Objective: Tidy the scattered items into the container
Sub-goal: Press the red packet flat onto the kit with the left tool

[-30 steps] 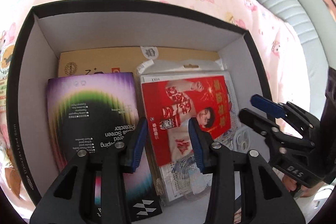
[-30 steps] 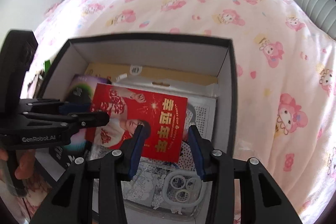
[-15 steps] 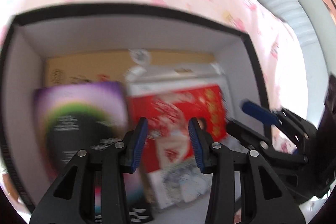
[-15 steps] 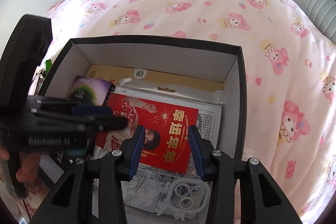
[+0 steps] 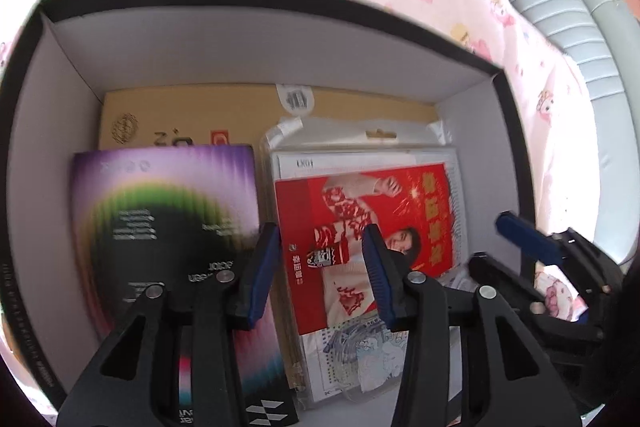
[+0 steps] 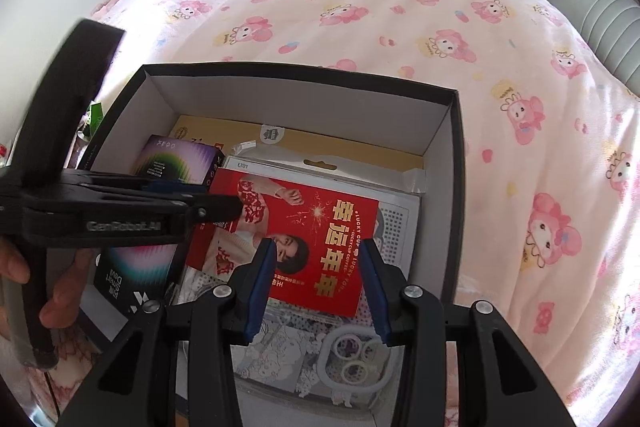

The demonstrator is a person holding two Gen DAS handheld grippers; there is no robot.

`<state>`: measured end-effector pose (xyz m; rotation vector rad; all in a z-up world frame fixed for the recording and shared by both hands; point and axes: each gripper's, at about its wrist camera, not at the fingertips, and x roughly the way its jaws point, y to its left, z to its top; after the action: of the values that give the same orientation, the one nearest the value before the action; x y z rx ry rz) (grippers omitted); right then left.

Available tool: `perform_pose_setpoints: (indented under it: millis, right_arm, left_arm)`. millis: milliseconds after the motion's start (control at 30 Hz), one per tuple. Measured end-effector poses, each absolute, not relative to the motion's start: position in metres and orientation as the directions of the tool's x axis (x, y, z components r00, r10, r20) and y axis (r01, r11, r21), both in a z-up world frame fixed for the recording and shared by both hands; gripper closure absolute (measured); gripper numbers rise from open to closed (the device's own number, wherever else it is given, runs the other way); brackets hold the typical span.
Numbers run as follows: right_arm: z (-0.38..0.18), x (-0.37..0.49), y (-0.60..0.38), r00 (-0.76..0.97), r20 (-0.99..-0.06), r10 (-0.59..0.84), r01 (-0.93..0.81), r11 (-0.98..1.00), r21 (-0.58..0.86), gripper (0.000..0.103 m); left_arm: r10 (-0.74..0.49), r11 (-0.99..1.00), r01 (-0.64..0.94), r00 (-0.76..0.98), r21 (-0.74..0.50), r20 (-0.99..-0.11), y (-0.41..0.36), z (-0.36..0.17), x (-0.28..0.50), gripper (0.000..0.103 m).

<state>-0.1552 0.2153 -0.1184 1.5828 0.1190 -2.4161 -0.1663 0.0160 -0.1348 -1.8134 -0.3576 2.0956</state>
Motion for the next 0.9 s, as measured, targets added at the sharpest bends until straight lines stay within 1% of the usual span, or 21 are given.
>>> perform_pose_setpoints:
  millis: [67, 100, 333, 467, 567, 633, 700, 800, 833, 900]
  right_arm:
    - [-0.117, -0.153, 0.220, -0.382, -0.910, -0.159, 0.242, -0.968, 0.068, 0.064]
    - [-0.117, -0.154, 0.223, -0.383, -0.911, -0.155, 0.236, -0.970, 0.066, 0.064]
    - [-0.108, -0.146, 0.241, -0.413, -0.895, -0.170, 0.195, -0.976, 0.095, 0.064]
    - [-0.104, -0.152, 0.248, -0.420, -0.891, -0.170, 0.184, -0.978, 0.100, 0.065]
    - [-0.103, -0.161, 0.248, -0.408, -0.893, -0.189, 0.193, -0.974, 0.118, 0.065]
    - [-0.106, -0.170, 0.242, -0.393, -0.895, -0.210, 0.210, -0.968, 0.135, 0.064]
    - [-0.107, -0.175, 0.235, -0.386, -0.894, -0.227, 0.227, -0.963, 0.146, 0.064]
    - [-0.108, -0.175, 0.232, -0.404, -0.890, -0.211, 0.220, -0.967, 0.129, 0.064]
    - [-0.107, -0.174, 0.235, -0.415, -0.887, -0.201, 0.207, -0.971, 0.123, 0.064]
    - [-0.105, -0.171, 0.241, -0.423, -0.884, -0.200, 0.190, -0.973, 0.129, 0.064]
  left_arm:
    - [0.409, -0.911, -0.109, -0.128, -0.397, -0.903, 0.016, -0.132, -0.165, 0.058]
    - [0.418, -0.907, -0.113, -0.134, -0.406, -0.898, 0.015, -0.130, -0.164, 0.055]
    - [0.487, -0.873, -0.127, -0.161, -0.471, -0.858, -0.005, -0.120, -0.154, 0.055]
    - [0.472, -0.881, -0.152, -0.230, -0.448, -0.851, -0.009, -0.104, -0.158, 0.056]
    - [0.465, -0.884, -0.172, -0.214, -0.435, -0.859, -0.003, -0.099, -0.182, 0.056]
    - [0.421, -0.905, -0.161, -0.194, -0.394, -0.886, 0.004, -0.102, -0.181, 0.056]
    - [0.403, -0.913, -0.139, -0.165, -0.384, -0.900, 0.014, -0.113, -0.191, 0.056]
    - [0.419, -0.907, -0.115, -0.146, -0.405, -0.896, 0.013, -0.130, -0.181, 0.056]
    - [0.425, -0.904, -0.120, -0.148, -0.410, -0.893, 0.015, -0.139, -0.190, 0.056]
    - [0.438, -0.897, -0.125, -0.141, -0.423, -0.888, 0.012, -0.140, -0.189, 0.056]
